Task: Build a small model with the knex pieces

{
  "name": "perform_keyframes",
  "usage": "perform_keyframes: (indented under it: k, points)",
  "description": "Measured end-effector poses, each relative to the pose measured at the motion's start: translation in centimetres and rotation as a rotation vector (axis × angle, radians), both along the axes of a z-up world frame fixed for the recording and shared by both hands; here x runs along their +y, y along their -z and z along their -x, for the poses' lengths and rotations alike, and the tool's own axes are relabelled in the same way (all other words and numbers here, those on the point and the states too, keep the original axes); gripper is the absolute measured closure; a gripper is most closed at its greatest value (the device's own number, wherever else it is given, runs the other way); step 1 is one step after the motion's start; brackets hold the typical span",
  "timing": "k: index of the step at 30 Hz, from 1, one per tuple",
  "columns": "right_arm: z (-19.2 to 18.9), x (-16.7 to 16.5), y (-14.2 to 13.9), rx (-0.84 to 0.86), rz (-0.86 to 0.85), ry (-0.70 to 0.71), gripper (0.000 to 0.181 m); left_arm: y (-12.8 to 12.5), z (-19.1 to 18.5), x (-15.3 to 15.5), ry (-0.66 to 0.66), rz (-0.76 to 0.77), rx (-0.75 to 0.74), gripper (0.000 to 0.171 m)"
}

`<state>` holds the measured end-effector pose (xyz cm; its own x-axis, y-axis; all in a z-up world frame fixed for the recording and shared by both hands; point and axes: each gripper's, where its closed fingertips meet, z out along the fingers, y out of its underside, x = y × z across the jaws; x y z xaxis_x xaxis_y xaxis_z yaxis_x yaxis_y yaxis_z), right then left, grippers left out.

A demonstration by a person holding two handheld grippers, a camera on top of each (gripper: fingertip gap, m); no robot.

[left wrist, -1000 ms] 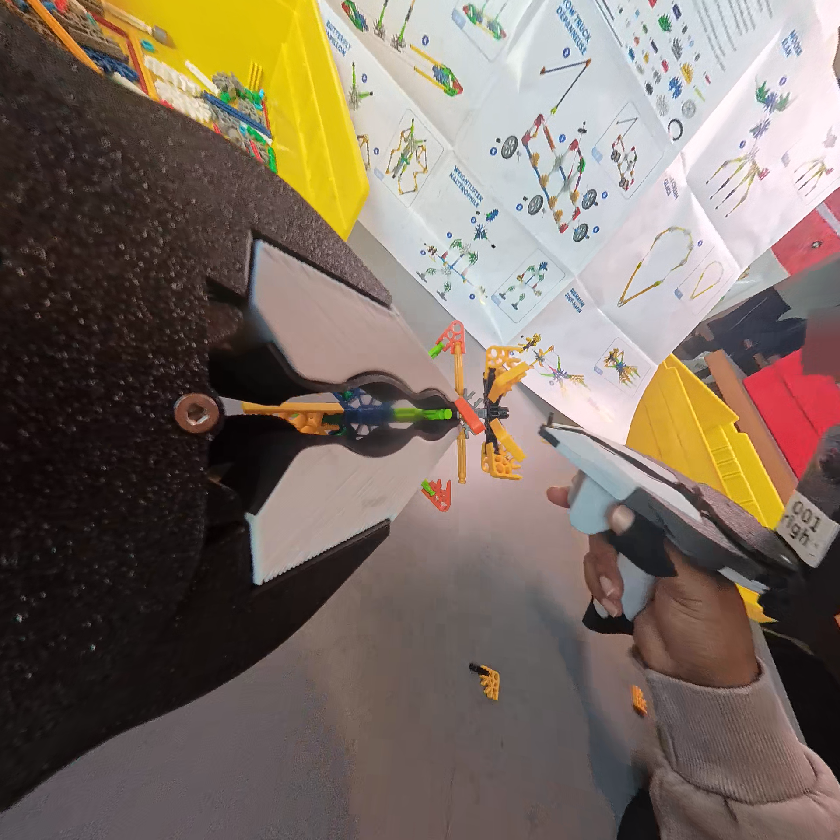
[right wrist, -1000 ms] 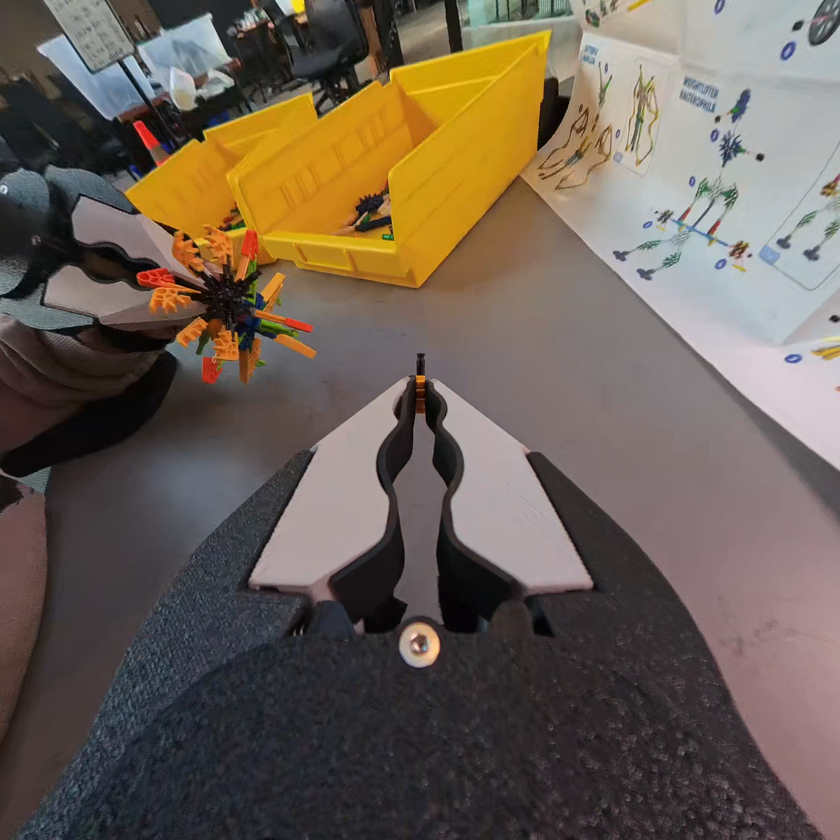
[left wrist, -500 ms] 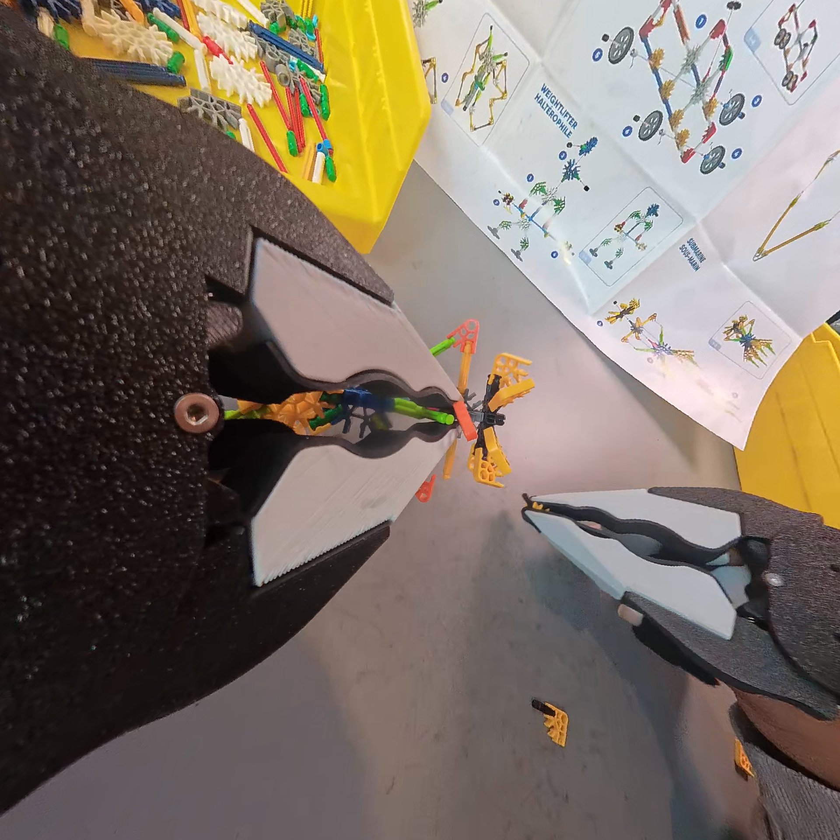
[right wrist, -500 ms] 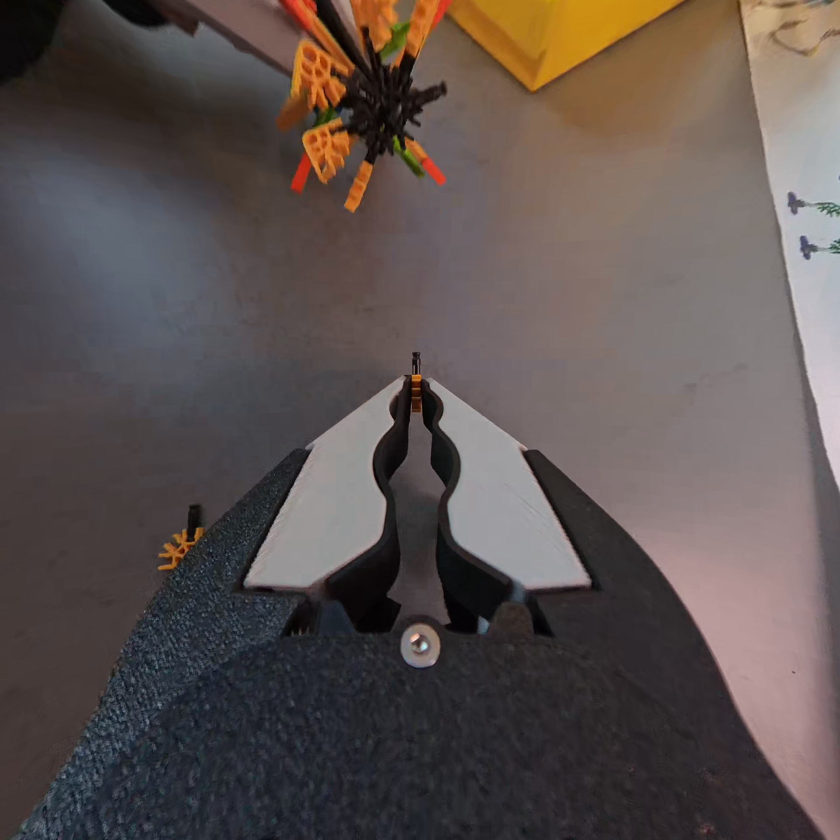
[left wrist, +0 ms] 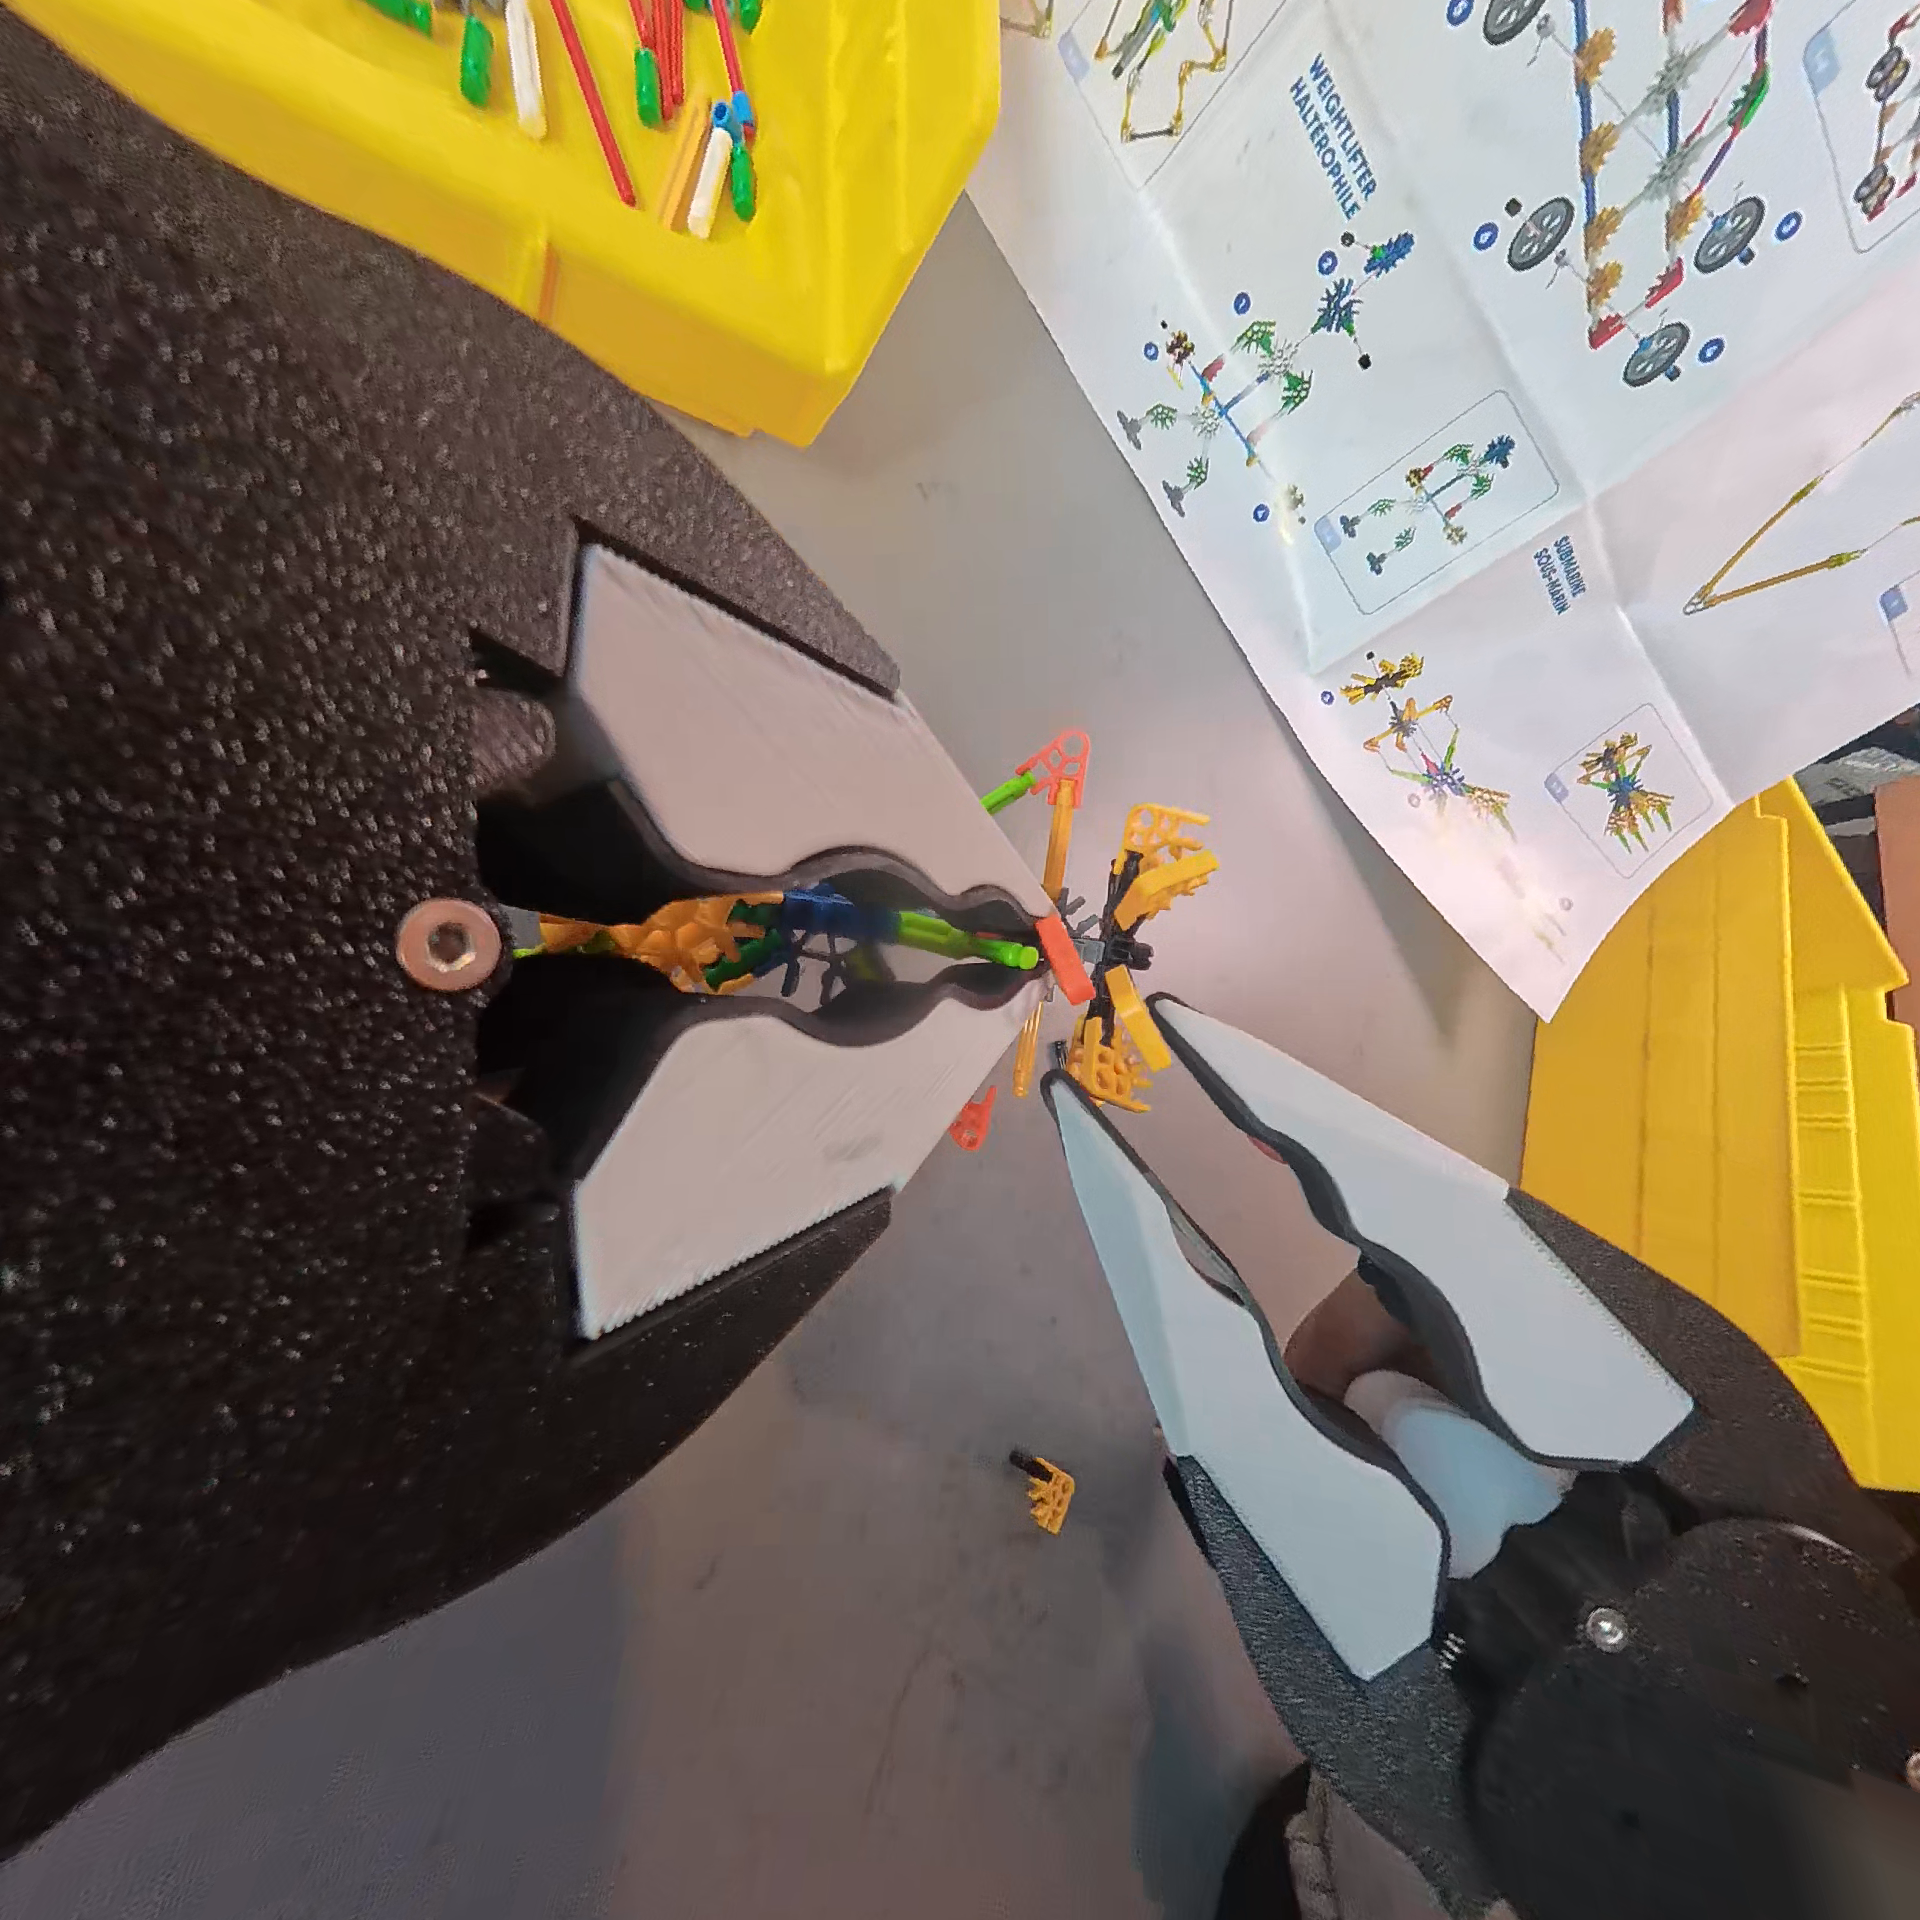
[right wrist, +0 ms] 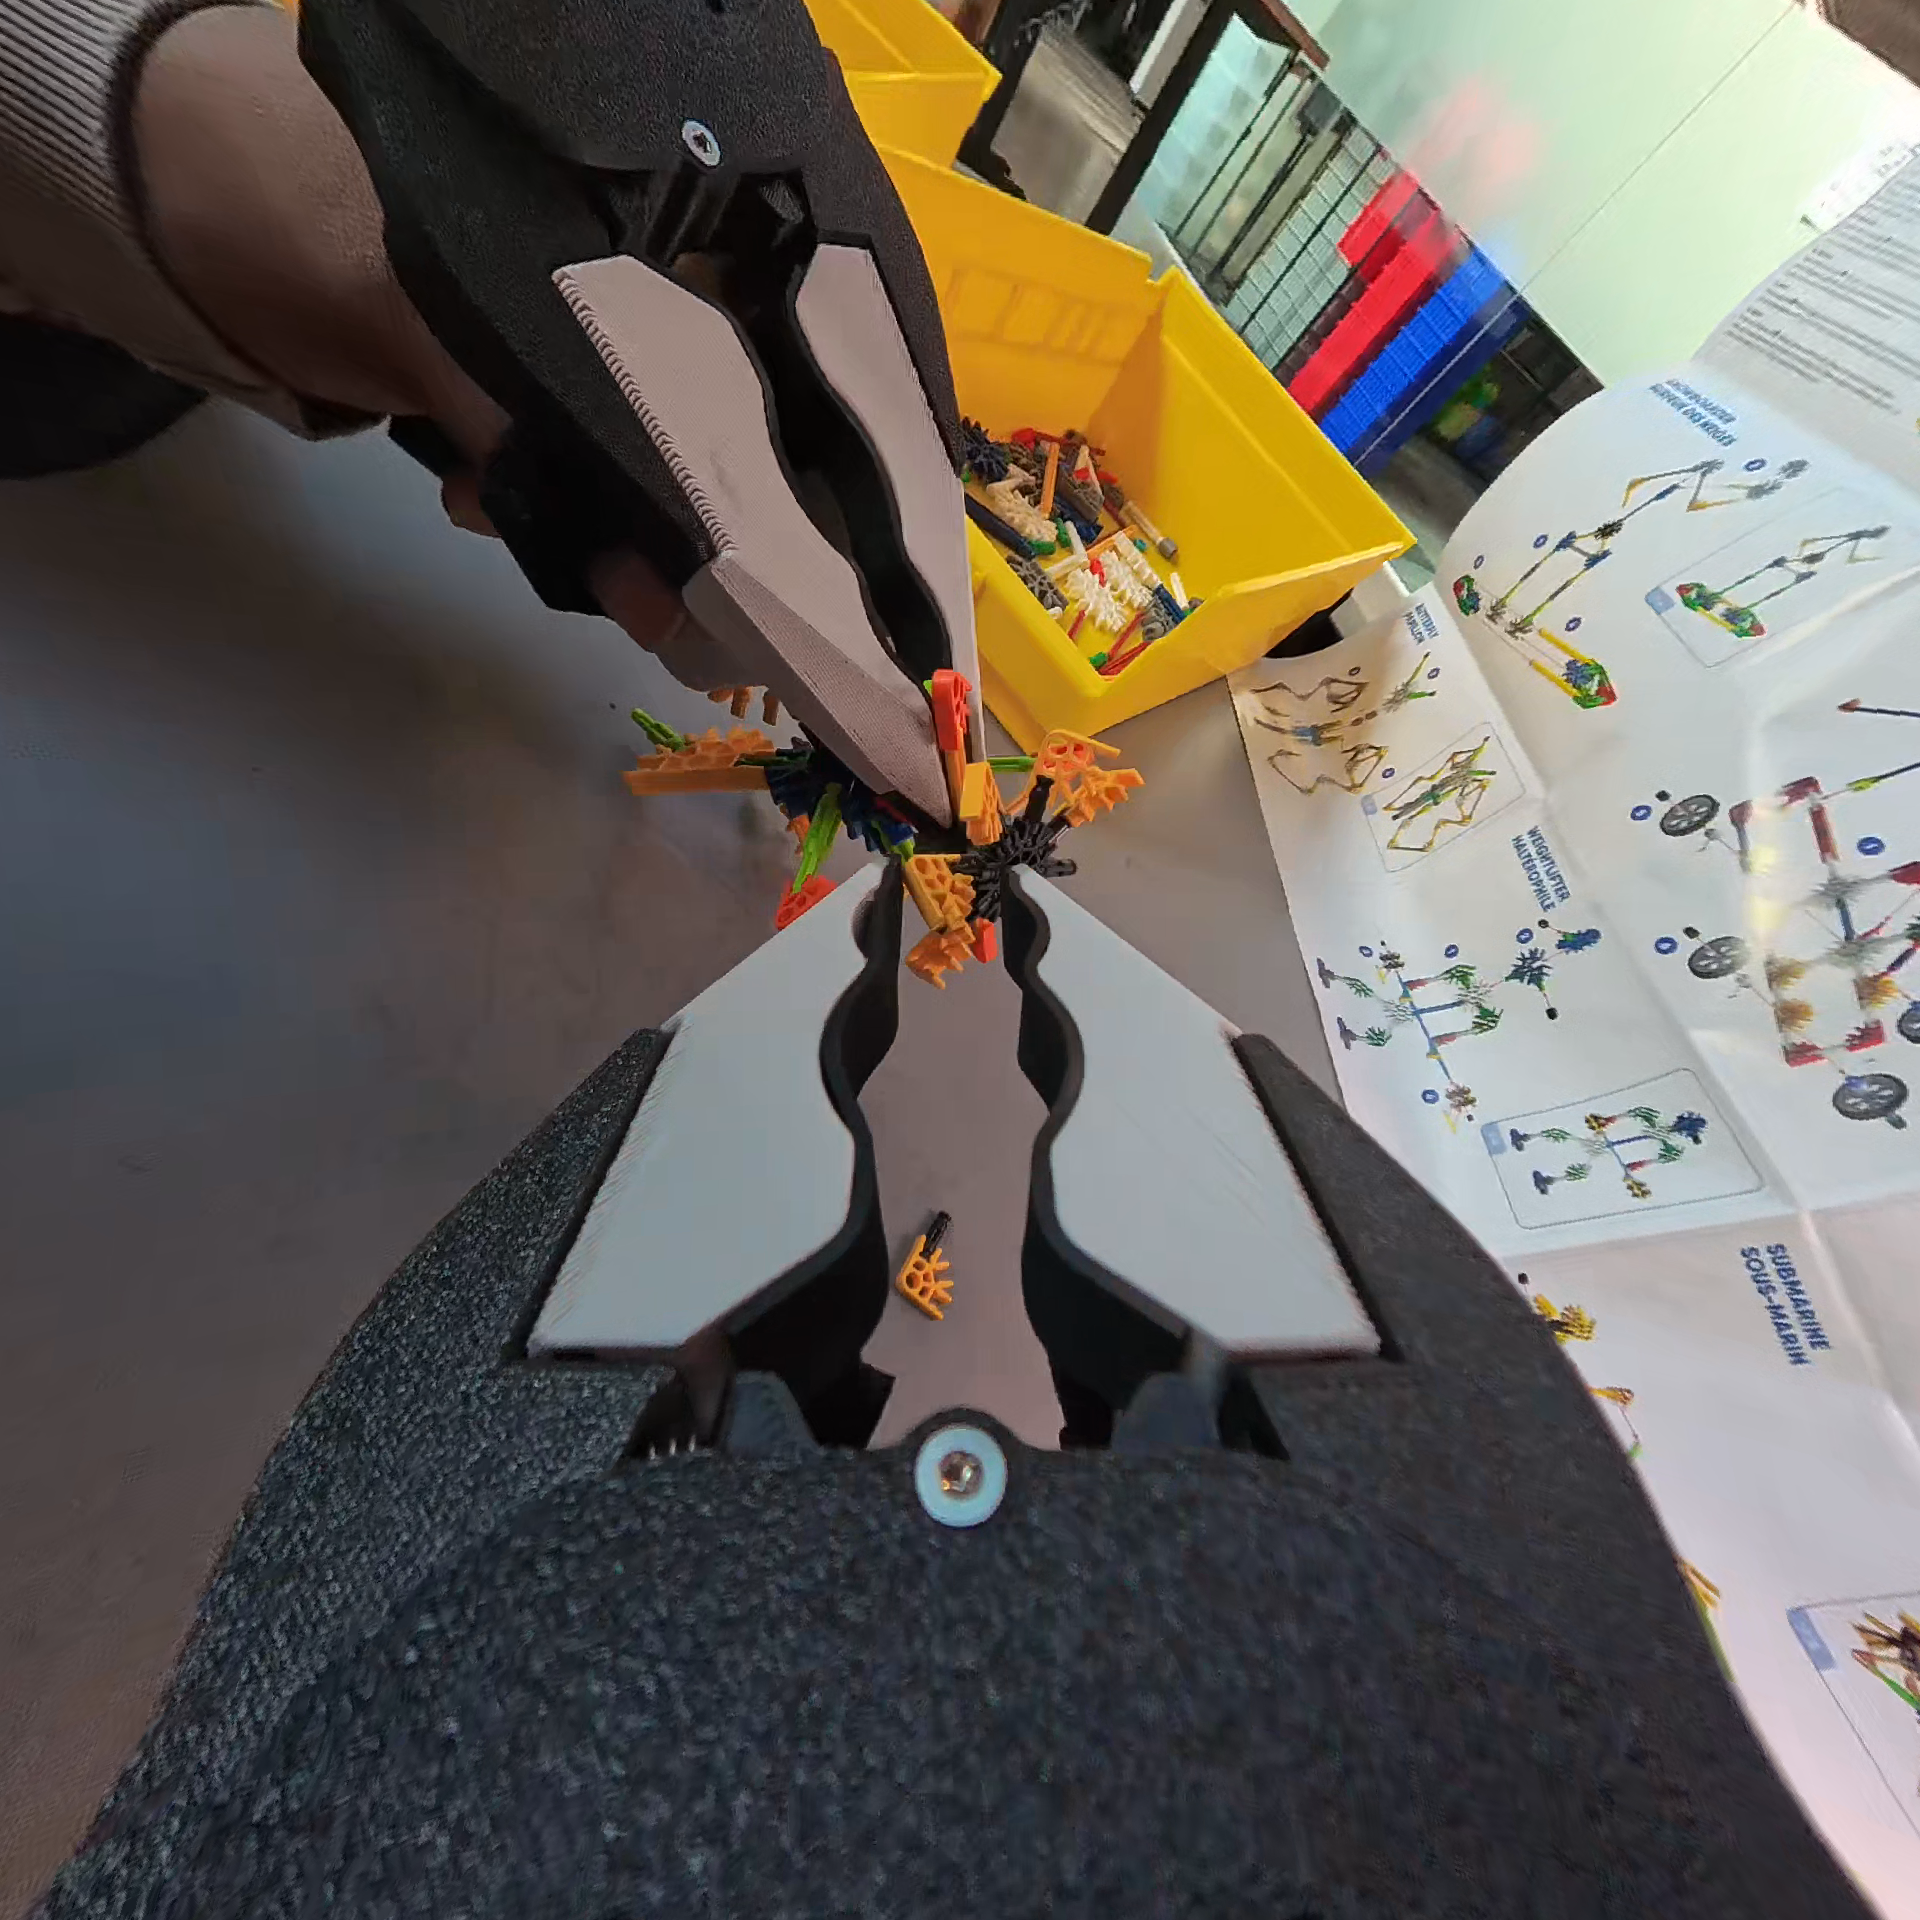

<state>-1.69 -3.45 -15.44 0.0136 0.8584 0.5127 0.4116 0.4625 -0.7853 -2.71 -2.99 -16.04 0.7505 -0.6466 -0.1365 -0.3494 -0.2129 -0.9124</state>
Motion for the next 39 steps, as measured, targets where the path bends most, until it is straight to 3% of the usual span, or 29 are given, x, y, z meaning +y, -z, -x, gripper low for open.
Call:
perform_keyframes:
  k: [5, 11, 13, 20, 28, 39]
  points:
    - [0.5, 0.4, -0.4, -0.004, -0.118, 0.058, 0.171, -0.7, 0.3, 0.0, -0.009, 0.081, -0.137, 0.169]
    - [0.5, 0.2, -1.1, 0.024, -0.159, 0.015, 0.181, -0.8, 0.5, -0.3, 0.034, 0.111, -0.146, 0.169]
    - [0.5, 0.1, -0.8, 0.014, -0.191, 0.003, 0.181, -0.6, 0.5, -0.4, 0.035, 0.097, -0.104, 0.169]
    - [-0.2, -0.3, 0.3, -0.015, -0.029, -0.081, 0.181, 0.5, -0.2, -0.2, 0.044, 0.037, 0.059, 0.17]
    - [-1.5, 0.0, 2.3, -0.124, -0.057, -0.126, 0.181, 2.1, -1.6, 0.5, 0.074, -0.043, 0.312, 0.17]
    - [-3.3, 0.0, 3.9, -0.205, 0.044, -0.234, 0.181, 3.6, -3.4, 0.8, 0.204, -0.161, 0.481, 0.169]
